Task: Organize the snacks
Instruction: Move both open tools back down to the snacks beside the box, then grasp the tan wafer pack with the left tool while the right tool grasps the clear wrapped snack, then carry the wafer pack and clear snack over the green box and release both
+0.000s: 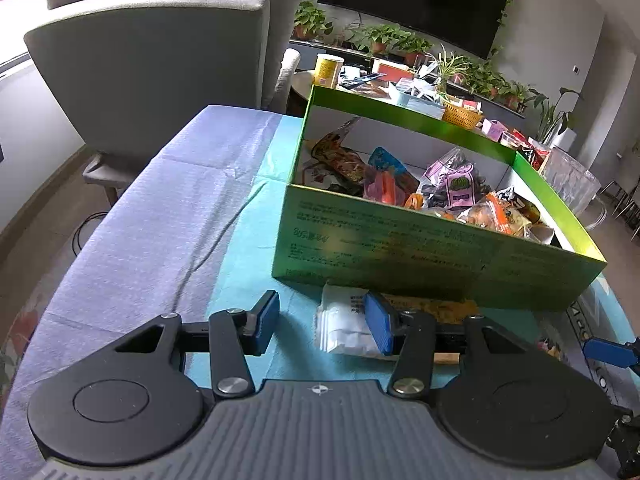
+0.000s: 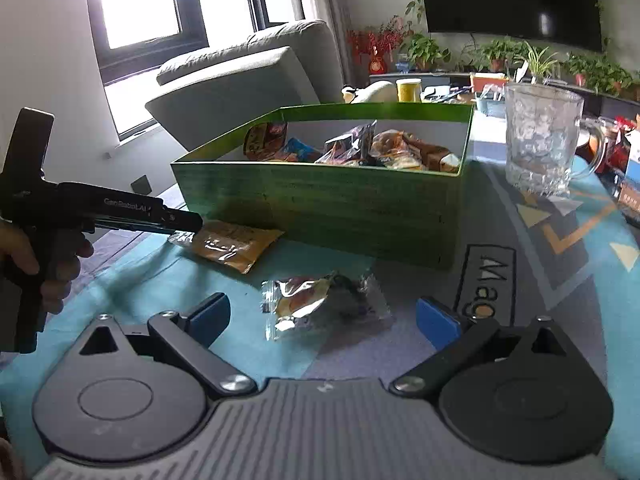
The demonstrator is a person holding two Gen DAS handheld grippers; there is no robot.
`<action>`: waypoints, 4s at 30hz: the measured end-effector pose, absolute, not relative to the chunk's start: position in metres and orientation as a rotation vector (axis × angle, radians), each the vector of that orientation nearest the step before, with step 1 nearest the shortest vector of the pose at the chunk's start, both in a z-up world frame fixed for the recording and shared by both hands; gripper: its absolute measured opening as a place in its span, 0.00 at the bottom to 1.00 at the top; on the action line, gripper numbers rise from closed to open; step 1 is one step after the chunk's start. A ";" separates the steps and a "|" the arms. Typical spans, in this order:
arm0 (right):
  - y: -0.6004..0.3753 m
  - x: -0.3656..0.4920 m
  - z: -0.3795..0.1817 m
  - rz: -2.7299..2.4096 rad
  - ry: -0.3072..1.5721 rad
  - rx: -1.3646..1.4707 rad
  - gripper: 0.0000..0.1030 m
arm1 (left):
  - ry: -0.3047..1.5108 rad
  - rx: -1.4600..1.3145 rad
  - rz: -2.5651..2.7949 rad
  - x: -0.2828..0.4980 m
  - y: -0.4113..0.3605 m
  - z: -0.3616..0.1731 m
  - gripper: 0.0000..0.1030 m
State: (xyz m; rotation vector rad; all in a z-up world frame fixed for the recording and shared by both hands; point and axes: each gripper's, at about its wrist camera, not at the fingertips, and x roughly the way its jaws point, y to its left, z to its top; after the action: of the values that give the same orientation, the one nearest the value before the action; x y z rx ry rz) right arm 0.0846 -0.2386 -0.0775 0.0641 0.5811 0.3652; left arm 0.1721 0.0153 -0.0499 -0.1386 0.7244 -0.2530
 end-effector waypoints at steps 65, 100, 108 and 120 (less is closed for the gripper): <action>-0.224 0.106 -0.080 0.308 0.622 0.006 0.59 | 0.663 0.211 -0.606 0.127 -0.033 -0.044 0.45; -0.229 0.089 -0.078 0.306 0.617 0.038 0.58 | 0.692 0.198 -0.635 0.137 -0.026 -0.047 0.41; -0.234 0.087 -0.072 0.316 0.599 0.058 0.59 | 0.608 0.187 -0.635 0.128 -0.024 -0.026 0.41; -0.210 0.081 -0.082 0.302 0.632 -0.071 0.59 | 0.593 0.154 -0.600 0.127 -0.017 -0.019 0.41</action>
State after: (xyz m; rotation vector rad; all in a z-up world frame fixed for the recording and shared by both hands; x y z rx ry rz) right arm 0.0808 -0.2101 -0.0825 -0.0709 0.6318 0.3021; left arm 0.1273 -0.0170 -0.0192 0.1537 0.5928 -0.6004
